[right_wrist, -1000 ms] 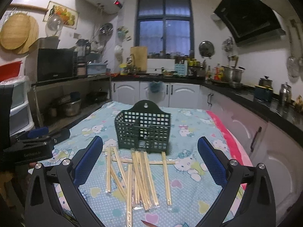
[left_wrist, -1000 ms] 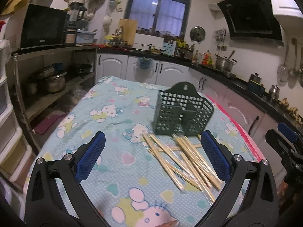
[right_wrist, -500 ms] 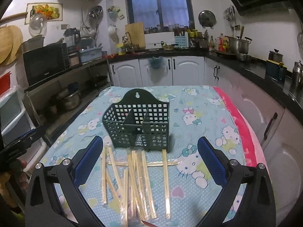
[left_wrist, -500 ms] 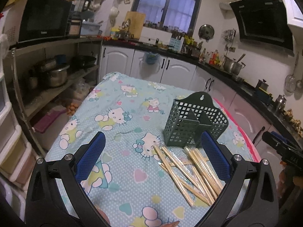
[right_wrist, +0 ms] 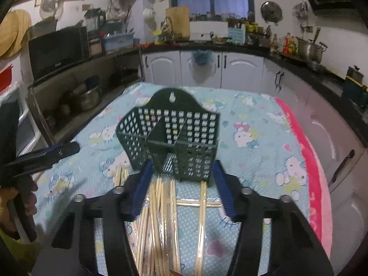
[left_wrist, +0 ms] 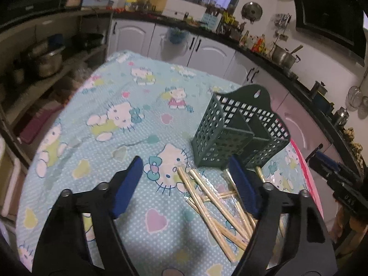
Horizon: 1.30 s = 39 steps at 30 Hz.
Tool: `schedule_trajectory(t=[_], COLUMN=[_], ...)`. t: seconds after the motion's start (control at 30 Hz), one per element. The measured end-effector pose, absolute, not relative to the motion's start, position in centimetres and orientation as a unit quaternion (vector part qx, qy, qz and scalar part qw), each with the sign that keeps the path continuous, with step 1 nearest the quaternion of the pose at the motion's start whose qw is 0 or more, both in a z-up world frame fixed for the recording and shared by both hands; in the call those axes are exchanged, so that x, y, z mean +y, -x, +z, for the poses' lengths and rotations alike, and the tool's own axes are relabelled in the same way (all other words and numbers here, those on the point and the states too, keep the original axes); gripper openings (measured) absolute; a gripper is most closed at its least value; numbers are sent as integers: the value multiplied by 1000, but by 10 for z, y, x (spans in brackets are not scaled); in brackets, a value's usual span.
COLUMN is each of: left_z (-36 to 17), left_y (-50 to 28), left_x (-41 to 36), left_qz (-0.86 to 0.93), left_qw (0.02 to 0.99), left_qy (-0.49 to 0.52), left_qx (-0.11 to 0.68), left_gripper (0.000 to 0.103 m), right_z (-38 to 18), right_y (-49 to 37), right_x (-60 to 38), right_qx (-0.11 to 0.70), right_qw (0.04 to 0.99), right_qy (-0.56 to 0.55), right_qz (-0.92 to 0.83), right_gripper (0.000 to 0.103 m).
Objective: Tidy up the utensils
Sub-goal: 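Lower the right gripper onto the chopstick pile and grasp a chopstick pair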
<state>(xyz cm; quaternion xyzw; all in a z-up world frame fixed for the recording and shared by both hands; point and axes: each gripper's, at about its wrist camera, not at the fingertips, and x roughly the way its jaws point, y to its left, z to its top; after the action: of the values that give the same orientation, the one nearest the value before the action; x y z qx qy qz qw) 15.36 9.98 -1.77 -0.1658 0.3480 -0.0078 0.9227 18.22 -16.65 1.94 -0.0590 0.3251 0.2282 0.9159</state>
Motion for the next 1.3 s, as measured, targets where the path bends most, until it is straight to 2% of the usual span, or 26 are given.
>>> schedule_trajectory(t=[0.2, 0.27, 0.53, 1.3], left_z=[-48, -57, -85, -107], left_y=[-180, -187, -210, -246], left_x=[107, 109, 108, 119], left_qz=[-23, -25, -43, -43], left_qw=[897, 889, 860, 828], left_qy=[187, 197, 227, 268], left_qx=[400, 413, 454, 490], left_gripper=[44, 38, 27, 27], right_z=[-8, -17, -55, -103], right_y=[-192, -197, -217, -268], right_x=[-152, -149, -136, -116], right_qx=[352, 362, 406, 492], right_qw=[899, 894, 870, 824], right_qy=[96, 103, 134, 80], right_qz=[243, 244, 247, 268], right_gripper=[28, 26, 18, 16])
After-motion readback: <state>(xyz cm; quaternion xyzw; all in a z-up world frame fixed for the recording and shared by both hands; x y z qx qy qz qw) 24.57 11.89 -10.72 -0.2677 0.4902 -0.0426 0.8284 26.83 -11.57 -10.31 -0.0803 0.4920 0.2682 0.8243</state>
